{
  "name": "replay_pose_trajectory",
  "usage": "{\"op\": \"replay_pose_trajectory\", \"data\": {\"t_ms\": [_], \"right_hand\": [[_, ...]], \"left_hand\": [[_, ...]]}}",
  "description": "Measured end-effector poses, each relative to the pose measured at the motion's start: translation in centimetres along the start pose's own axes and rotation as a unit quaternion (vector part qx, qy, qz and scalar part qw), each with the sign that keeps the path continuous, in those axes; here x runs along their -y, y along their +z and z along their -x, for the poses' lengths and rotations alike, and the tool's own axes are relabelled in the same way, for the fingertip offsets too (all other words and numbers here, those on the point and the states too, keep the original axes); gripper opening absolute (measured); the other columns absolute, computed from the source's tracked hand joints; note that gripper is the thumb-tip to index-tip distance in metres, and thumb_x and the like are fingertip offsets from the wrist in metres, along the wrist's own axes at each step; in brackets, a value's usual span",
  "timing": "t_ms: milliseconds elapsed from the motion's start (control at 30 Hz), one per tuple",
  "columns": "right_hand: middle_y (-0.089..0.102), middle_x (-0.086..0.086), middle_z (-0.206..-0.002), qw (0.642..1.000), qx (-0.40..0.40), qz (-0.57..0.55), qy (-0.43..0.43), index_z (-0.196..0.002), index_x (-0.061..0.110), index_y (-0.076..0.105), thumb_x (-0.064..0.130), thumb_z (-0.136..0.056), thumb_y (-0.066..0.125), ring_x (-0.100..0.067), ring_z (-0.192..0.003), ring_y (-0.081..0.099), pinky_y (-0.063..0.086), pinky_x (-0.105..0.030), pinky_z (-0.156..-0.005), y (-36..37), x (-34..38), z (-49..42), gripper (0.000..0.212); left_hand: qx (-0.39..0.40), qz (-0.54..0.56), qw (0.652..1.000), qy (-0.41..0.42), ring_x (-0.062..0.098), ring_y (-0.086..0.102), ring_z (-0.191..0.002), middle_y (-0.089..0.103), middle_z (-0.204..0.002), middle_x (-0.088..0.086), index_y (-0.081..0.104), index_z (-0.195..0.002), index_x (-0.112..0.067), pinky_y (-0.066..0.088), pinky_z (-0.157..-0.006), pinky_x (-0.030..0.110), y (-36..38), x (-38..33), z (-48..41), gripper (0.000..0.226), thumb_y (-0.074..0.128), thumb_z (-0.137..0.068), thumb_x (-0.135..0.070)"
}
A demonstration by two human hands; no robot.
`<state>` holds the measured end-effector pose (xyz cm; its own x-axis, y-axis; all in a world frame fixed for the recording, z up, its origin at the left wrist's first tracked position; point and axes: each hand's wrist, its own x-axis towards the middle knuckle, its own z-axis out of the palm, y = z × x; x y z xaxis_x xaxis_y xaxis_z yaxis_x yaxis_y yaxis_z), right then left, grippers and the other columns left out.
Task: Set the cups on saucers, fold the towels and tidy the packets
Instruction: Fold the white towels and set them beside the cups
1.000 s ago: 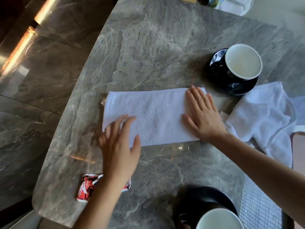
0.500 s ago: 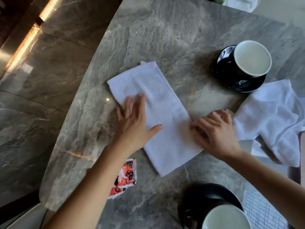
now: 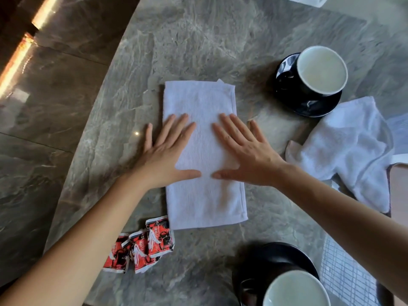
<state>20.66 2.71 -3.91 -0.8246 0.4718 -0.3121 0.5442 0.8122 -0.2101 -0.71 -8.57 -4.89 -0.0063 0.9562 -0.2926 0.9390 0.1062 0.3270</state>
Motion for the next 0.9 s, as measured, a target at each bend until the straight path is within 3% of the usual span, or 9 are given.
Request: {"op": "replay_pose_trajectory", "data": {"t_ms": [200,300,367,433,467,533,667,767,900], "right_hand": [[-0.020,0.000,-0.159,1.000,-0.013,-0.015,-0.007,-0.150,0.025,-0.015,0.087,-0.072,0.029,-0.017,-0.145,-0.022,-0.005,-0.054,-0.118,0.3,0.0,0.1,0.109],[-0.008,-0.007,-0.161,0.999,-0.021,-0.035,-0.001,-0.152,0.020,-0.001,0.077,-0.077,0.042,-0.022,-0.147,-0.013,-0.001,-0.055,-0.118,-0.4,0.5,0.5,0.104],[0.031,-0.015,-0.153,0.991,-0.107,-0.069,-0.038,-0.144,0.013,0.037,0.053,-0.084,0.058,-0.029,-0.144,0.022,0.017,-0.054,-0.116,-1.1,1.2,1.3,0.075],[0.064,-0.011,-0.112,0.961,-0.227,-0.097,-0.129,-0.113,0.012,0.066,0.027,-0.089,0.062,-0.027,-0.107,0.058,0.044,-0.044,-0.097,-1.4,2.2,2.8,0.029],[0.066,-0.007,-0.094,0.951,-0.232,-0.102,-0.178,-0.100,0.013,0.069,0.022,-0.090,0.061,-0.025,-0.088,0.061,0.051,-0.039,-0.081,-1.3,2.8,3.8,0.016],[0.061,-0.002,-0.079,0.955,-0.168,-0.064,-0.235,-0.088,0.017,0.068,0.026,-0.092,0.059,-0.023,-0.072,0.059,0.049,-0.033,-0.060,-0.8,4.1,6.0,0.014],[0.064,0.003,-0.083,0.975,-0.023,-0.001,-0.223,-0.084,0.021,0.066,0.040,-0.081,0.069,-0.020,-0.077,0.062,0.050,-0.030,-0.056,0.3,4.1,8.4,0.020],[0.062,0.001,-0.083,0.977,-0.011,-0.020,-0.211,-0.084,0.018,0.064,0.029,-0.082,0.069,-0.021,-0.078,0.061,0.051,-0.032,-0.053,0.2,3.7,8.7,0.013],[0.059,0.001,-0.083,0.979,-0.009,-0.021,-0.201,-0.087,0.017,0.059,0.017,-0.079,0.069,-0.022,-0.077,0.059,0.049,-0.034,-0.048,0.2,3.9,8.6,0.012]], "left_hand": [[0.026,-0.004,1.000,0.009,0.008,-0.033,-0.137,-0.027,-0.154,-0.014,-0.020,-0.143,-0.035,-0.015,-0.111,0.058,-0.2,0.1,0.0,0.109,0.038,-0.065,-0.083],[0.035,0.003,0.999,0.002,0.011,-0.020,-0.143,-0.014,-0.158,-0.011,-0.003,-0.148,-0.029,-0.013,-0.111,0.056,-1.6,-0.8,0.3,0.104,0.055,-0.071,-0.069],[-0.056,0.032,0.998,0.013,0.016,0.020,-0.141,0.028,-0.151,-0.001,0.034,-0.139,-0.024,0.005,-0.113,0.049,-2.8,-1.9,1.5,0.076,0.065,-0.074,-0.049],[-0.147,0.048,0.987,0.034,0.015,0.053,-0.105,0.059,-0.111,-0.005,0.056,-0.106,-0.025,0.026,-0.097,0.032,-3.7,-3.3,3.5,0.033,0.059,-0.076,-0.038],[-0.143,0.051,0.988,0.040,0.015,0.056,-0.090,0.062,-0.094,-0.010,0.057,-0.093,-0.026,0.028,-0.089,0.028,-3.7,-4.0,4.7,0.020,0.056,-0.076,-0.038],[-0.076,0.035,0.996,0.045,0.015,0.058,-0.078,0.061,-0.078,-0.012,0.055,-0.079,-0.027,0.030,-0.084,0.028,-3.1,-5.1,7.0,0.015,0.057,-0.074,-0.041],[0.039,-0.060,0.996,0.057,0.019,0.059,-0.082,0.058,-0.086,-0.006,0.060,-0.084,-0.027,0.029,-0.081,0.033,-0.9,-5.6,9.2,0.040,0.073,-0.058,-0.055],[0.043,-0.090,0.993,0.063,0.020,0.058,-0.083,0.055,-0.090,-0.005,0.057,-0.088,-0.026,0.030,-0.078,0.034,-0.3,-5.4,9.3,0.048,0.079,-0.052,-0.050],[0.016,-0.084,0.993,0.078,0.020,0.058,-0.080,0.056,-0.088,-0.004,0.057,-0.087,-0.024,0.031,-0.076,0.034,0.0,-5.3,9.4,0.039,0.076,-0.054,-0.033]]}}
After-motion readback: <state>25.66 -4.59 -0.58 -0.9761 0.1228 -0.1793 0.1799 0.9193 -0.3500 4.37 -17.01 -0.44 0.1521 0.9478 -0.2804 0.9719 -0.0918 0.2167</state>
